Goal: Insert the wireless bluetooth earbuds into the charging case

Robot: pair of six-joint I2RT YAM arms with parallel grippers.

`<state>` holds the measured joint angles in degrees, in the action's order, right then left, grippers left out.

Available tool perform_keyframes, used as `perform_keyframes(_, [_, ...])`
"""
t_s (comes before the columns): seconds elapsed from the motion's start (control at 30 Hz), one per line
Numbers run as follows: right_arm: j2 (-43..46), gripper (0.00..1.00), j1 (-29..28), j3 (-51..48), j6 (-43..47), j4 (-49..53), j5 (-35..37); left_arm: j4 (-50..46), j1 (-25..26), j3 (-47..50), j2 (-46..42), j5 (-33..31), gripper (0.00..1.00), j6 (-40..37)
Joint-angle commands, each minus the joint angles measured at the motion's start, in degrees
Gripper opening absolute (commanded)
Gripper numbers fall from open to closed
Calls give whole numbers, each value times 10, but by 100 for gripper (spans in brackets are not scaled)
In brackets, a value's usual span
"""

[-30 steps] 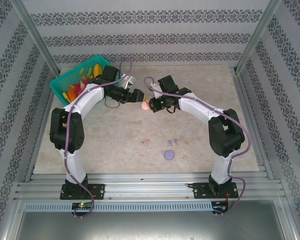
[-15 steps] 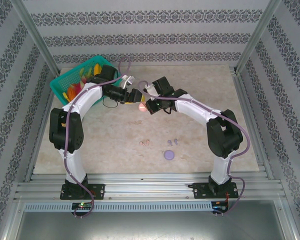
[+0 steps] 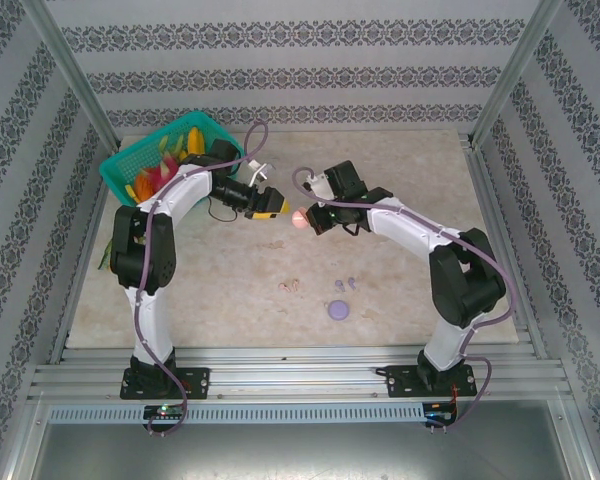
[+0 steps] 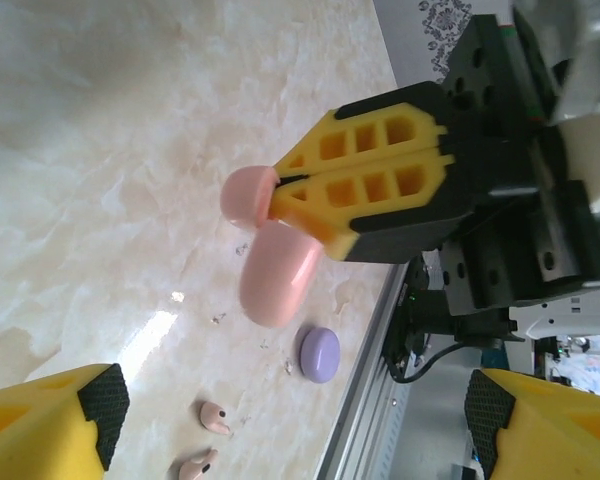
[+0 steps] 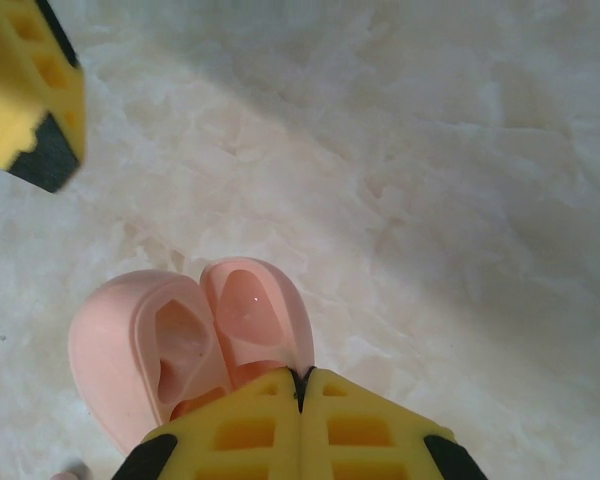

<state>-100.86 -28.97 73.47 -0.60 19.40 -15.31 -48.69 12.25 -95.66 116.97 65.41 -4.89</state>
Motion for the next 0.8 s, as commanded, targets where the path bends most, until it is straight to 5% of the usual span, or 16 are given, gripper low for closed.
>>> perform_keyframes(0.0, [25, 0, 0, -14, 22, -21, -41, -33, -6, -18, 9, 34, 88, -36])
perform_keyframes(0.33, [31, 0, 1, -10, 40, -12, -75, -65, 7, -45, 37, 53, 74, -58])
perform_keyframes(0.77, [39, 0, 12, -14, 81, -30, -64, -131, 19, -103, 79, 33, 70, -104])
